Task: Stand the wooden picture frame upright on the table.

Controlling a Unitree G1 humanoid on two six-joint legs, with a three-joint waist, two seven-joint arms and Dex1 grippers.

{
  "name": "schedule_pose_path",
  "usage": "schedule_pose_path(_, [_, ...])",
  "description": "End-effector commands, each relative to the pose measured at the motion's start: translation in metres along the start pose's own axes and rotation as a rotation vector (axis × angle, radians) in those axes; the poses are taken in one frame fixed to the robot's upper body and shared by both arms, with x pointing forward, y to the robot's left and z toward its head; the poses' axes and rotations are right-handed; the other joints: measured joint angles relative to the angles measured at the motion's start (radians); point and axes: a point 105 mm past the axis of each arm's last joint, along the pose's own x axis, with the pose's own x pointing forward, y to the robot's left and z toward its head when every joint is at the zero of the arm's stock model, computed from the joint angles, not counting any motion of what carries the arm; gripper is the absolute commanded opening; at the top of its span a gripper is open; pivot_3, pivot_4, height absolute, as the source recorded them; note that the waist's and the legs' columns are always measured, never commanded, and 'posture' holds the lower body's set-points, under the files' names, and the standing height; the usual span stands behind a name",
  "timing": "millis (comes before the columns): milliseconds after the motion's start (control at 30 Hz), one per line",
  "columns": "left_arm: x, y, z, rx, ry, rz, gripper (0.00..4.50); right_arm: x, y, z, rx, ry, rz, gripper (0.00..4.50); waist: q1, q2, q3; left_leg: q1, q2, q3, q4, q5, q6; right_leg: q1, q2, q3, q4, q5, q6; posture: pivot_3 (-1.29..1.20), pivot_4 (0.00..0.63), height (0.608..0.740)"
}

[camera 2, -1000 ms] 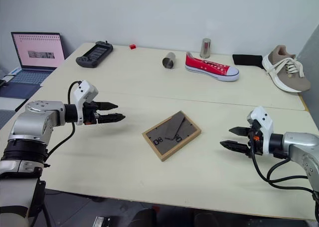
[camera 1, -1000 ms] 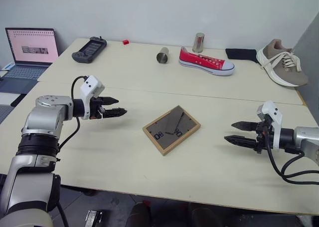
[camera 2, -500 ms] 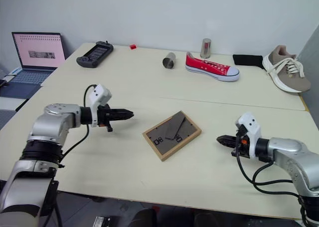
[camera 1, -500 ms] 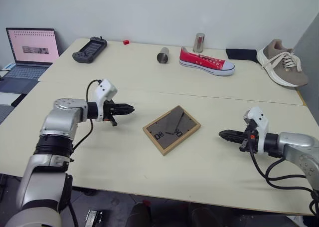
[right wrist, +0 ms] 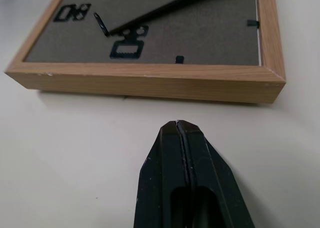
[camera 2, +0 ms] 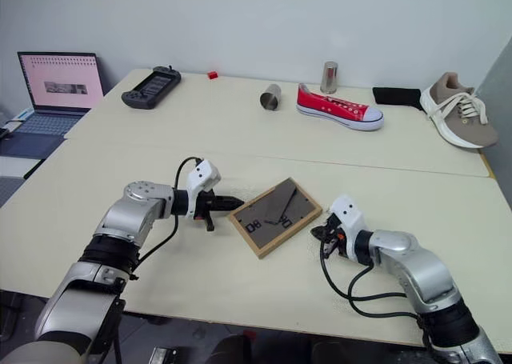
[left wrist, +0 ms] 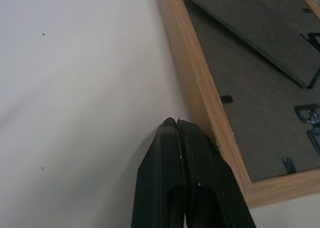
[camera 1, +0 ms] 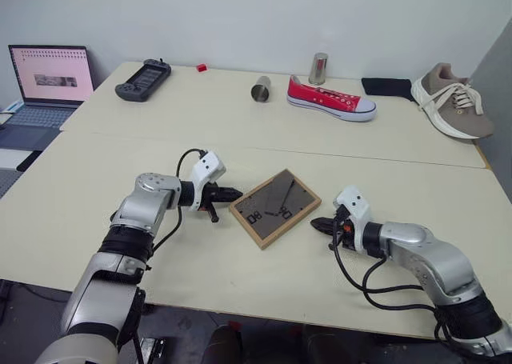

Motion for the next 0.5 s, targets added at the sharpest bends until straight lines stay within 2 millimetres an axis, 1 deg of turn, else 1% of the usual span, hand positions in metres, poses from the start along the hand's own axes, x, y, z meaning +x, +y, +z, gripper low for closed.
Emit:
schedule_pose_path(33, [-0.009, -0.022, 0.003, 0.046, 0.010, -0.089, 0.02, 0.017, -0.010, 0.029, -0.040, -0.094, -0.039, 0.00, -0.008, 0.000, 0.000, 0.000, 0.000, 0.000, 0.000, 0.000, 0.000, 0.000, 0.000, 0.000, 0.000, 0.000, 0.000, 0.00, 0.150, 0.740])
schedule_pose_path(133, [-0.013, -0.037, 0.001, 0.040, 0.012, -0.119, 0.02, 0.027, -0.012, 0.039, -0.048, -0.119, -0.031, 0.00, -0.013, 0.000, 0.000, 0.001, 0.001, 0.000, -0.001, 0.000, 0.000, 0.000, 0.000, 0.000, 0.002, 0.000, 0.000, 0.00, 0.150, 0.740])
schedule_pose_path(300, [-0.018, -0.051, -0.002, 0.019, 0.015, -0.129, 0.02, 0.038, -0.016, 0.049, -0.053, -0.145, -0.032, 0.00, -0.005, 0.000, 0.000, 0.001, 0.000, 0.000, 0.000, 0.000, 0.000, 0.000, 0.000, 0.000, 0.001, 0.000, 0.000, 0.00, 0.150, 0.740])
schedule_pose_path(400, [-0.018, -0.056, -0.001, 0.011, 0.009, -0.128, 0.02, 0.044, -0.018, 0.052, -0.055, -0.152, -0.036, 0.00, -0.005, 0.000, 0.000, 0.001, 0.000, 0.000, 0.000, 0.000, 0.000, 0.000, 0.000, 0.000, 0.001, 0.000, 0.000, 0.00, 0.150, 0.740])
schedule_pose_path(500, [-0.020, -0.056, -0.002, 0.004, 0.013, -0.119, 0.02, 0.044, -0.018, 0.053, -0.058, -0.155, -0.032, 0.00, -0.005, 0.000, 0.000, 0.001, 0.000, 0.000, 0.000, 0.000, 0.000, 0.000, 0.000, 0.000, 0.001, 0.000, 0.000, 0.00, 0.150, 0.740])
